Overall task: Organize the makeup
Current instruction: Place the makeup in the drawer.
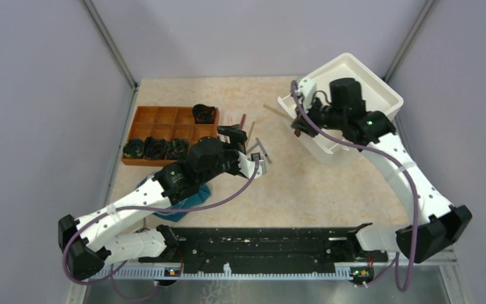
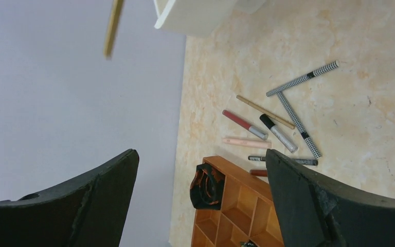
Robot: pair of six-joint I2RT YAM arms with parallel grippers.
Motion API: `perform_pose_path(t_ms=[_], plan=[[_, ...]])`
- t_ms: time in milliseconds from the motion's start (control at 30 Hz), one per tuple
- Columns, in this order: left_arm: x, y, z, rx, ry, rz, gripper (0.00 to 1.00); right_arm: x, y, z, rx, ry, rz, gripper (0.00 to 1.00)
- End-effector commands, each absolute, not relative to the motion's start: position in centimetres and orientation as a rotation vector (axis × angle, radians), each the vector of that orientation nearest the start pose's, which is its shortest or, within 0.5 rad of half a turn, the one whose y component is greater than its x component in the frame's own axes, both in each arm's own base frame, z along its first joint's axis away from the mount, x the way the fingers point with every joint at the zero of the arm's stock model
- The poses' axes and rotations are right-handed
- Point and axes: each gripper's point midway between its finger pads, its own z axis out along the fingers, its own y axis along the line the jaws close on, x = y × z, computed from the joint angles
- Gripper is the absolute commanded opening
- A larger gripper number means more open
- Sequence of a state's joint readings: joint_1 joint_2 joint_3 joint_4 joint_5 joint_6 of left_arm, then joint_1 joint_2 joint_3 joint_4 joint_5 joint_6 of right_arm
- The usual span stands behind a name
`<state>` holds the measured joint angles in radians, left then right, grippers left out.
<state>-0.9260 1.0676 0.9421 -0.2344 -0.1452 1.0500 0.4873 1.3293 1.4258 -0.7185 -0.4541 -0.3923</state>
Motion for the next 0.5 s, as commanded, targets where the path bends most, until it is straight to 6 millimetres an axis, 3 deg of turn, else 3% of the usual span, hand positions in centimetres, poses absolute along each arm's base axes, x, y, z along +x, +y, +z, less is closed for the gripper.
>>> perform_pose_path(t_ms=[0,100,233,400,467], plan=[[26.5,-24.8,28.8,1.438,1.170,0.123,0.99,32.7,16.2,30.6,-0.877,1.867,0.283,0.00],[26.6,-24.3,28.0,1.437,1.189,0.131,0.99,33.2,13.6,29.5,-0.808,1.934,0.177,0.00],[26.7,-24.0,26.9,1.440,1.215,0.139,0.99,33.5,11.7,27.1,-0.751,2.034,0.096,0.00],[26.7,-24.0,26.0,1.442,1.237,0.122,0.99,34.0,11.3,25.8,-0.729,2.092,0.089,0.01],[26.7,-23.9,25.6,1.445,1.246,0.123,0.99,34.1,11.5,25.6,-0.740,2.104,0.101,0.09]])
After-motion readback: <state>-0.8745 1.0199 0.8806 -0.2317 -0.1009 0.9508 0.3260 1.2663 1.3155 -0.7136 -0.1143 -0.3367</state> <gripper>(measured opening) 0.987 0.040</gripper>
